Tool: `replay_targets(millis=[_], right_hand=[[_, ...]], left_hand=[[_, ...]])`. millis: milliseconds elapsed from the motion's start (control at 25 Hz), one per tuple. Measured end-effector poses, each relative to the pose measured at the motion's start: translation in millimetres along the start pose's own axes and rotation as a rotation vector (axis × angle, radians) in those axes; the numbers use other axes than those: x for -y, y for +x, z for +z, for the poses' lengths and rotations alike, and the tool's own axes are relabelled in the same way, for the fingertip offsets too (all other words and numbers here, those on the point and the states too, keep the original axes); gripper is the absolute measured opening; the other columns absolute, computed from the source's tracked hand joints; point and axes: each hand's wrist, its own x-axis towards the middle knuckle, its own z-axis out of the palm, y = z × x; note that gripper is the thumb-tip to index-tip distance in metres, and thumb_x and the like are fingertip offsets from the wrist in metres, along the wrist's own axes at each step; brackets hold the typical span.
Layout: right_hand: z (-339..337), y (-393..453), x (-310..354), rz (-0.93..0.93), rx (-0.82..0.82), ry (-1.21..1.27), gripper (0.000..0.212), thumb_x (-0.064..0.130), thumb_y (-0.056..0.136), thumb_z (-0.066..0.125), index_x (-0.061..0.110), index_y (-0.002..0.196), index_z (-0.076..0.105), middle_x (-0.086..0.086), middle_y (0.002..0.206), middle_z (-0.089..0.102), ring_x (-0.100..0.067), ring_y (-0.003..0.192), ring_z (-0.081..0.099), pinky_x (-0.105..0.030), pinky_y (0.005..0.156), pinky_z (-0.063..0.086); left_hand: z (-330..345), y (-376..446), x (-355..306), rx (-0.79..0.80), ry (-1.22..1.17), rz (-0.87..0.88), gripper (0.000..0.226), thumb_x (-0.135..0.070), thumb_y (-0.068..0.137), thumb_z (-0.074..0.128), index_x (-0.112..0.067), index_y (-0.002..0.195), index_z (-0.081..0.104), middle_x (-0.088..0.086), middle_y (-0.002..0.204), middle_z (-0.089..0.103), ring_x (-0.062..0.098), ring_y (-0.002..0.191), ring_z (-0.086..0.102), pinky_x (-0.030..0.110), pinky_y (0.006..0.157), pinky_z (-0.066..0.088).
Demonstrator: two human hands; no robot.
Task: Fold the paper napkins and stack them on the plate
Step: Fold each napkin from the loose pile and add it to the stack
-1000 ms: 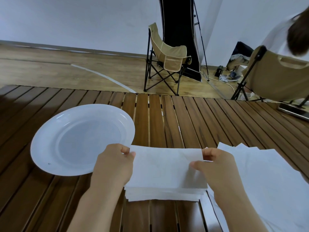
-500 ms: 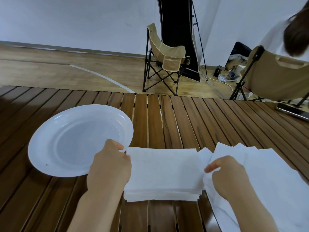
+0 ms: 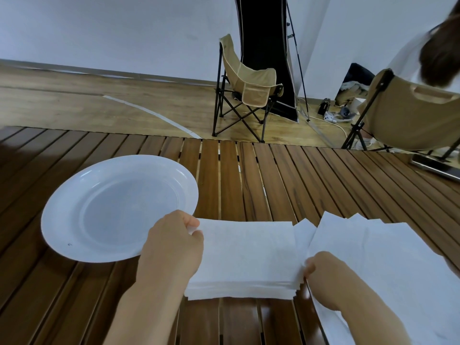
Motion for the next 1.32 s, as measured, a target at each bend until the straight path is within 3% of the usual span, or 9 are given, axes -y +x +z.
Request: replay_targets(millis=[120, 440, 560, 680, 800, 920, 1040, 1160, 1320], right_hand=[[0, -1, 1, -0.03, -0.023, -0.051, 0.021, 0.008, 0.094, 0.037, 0.017, 0.097, 0.057, 0.005, 0.085, 0.052, -0.019, 0.088, 0.056, -0.036, 0.093, 0.049], [-5, -7, 4, 0.063, -0.077, 0.082, 0.03, 0.003, 0.095, 0.043, 0.016, 0.119, 0.053, -0.004, 0.108, 0.054, -0.021, 0.1, 0.053, -0.039, 0.102, 0.044], [-7, -10, 8, 0.07, -0.111, 0.095, 0.033, 0.002, 0.094, 0.043, 0.015, 0.123, 0.053, -0.007, 0.12, 0.056, -0.025, 0.111, 0.054, -0.04, 0.103, 0.043], [-7, -6, 7, 0.068, -0.134, 0.071, 0.031, 0.003, 0.093, 0.044, 0.016, 0.119, 0.056, -0.003, 0.114, 0.058, -0.023, 0.106, 0.056, -0.038, 0.1, 0.045], [0, 2, 1, 0.061, 0.007, -0.077, 0.028, 0.01, 0.092, 0.048, 0.019, 0.117, 0.058, 0.002, 0.104, 0.056, -0.02, 0.101, 0.056, -0.036, 0.1, 0.045], [3, 5, 0, 0.081, 0.021, -0.024, 0.022, 0.013, 0.095, 0.047, 0.017, 0.114, 0.056, 0.002, 0.095, 0.052, -0.02, 0.101, 0.056, -0.036, 0.1, 0.044], [2, 1, 2, 0.084, -0.026, 0.043, 0.024, 0.016, 0.1, 0.042, 0.013, 0.12, 0.053, 0.001, 0.097, 0.052, -0.021, 0.106, 0.056, -0.037, 0.101, 0.043], [-7, -8, 4, 0.065, -0.119, 0.113, 0.034, 0.006, 0.097, 0.042, 0.012, 0.13, 0.048, -0.008, 0.123, 0.054, -0.027, 0.116, 0.052, -0.037, 0.102, 0.042], [-22, -16, 11, -0.118, -0.491, 0.334, 0.038, -0.003, 0.091, 0.049, 0.01, 0.125, 0.06, -0.008, 0.123, 0.061, -0.025, 0.107, 0.056, -0.024, 0.084, 0.039]], left_hand=[[2, -1, -1, 0.005, 0.0, 0.0, 0.018, -0.025, 0.094, 0.053, -0.028, 0.112, 0.058, -0.01, 0.12, 0.056, 0.003, 0.097, 0.042, 0.018, 0.079, 0.032], [3, 0, -1, 0.0, 0.01, 0.018, 0.017, -0.026, 0.095, 0.052, -0.028, 0.111, 0.057, -0.011, 0.12, 0.055, 0.003, 0.096, 0.042, 0.015, 0.079, 0.032], [4, 0, -1, 0.01, 0.01, 0.014, 0.018, -0.027, 0.095, 0.052, -0.029, 0.112, 0.057, -0.011, 0.12, 0.054, 0.004, 0.095, 0.042, 0.012, 0.071, 0.031], [4, 0, -1, 0.023, 0.015, 0.007, 0.018, -0.027, 0.095, 0.051, -0.029, 0.112, 0.056, -0.011, 0.12, 0.053, 0.005, 0.094, 0.043, 0.011, 0.067, 0.032], [3, -1, -2, 0.025, 0.02, 0.004, 0.019, -0.027, 0.095, 0.052, -0.029, 0.113, 0.056, -0.011, 0.12, 0.053, 0.006, 0.094, 0.044, 0.015, 0.076, 0.036], [3, -1, -2, 0.037, 0.028, -0.001, 0.021, -0.028, 0.095, 0.051, -0.028, 0.115, 0.056, -0.012, 0.122, 0.053, 0.005, 0.094, 0.044, 0.009, 0.066, 0.033], [2, -1, -2, 0.044, 0.033, -0.003, 0.023, -0.028, 0.096, 0.05, -0.027, 0.118, 0.056, -0.012, 0.124, 0.053, 0.003, 0.093, 0.043, 0.005, 0.065, 0.032], [2, -1, -2, 0.047, 0.016, -0.011, 0.022, -0.027, 0.095, 0.052, -0.027, 0.116, 0.057, -0.011, 0.121, 0.054, 0.004, 0.095, 0.043, 0.014, 0.076, 0.032], [3, 0, -3, 0.046, -0.011, -0.013, 0.019, -0.023, 0.093, 0.055, -0.022, 0.111, 0.06, -0.008, 0.108, 0.058, 0.008, 0.087, 0.048, 0.016, 0.063, 0.039]])
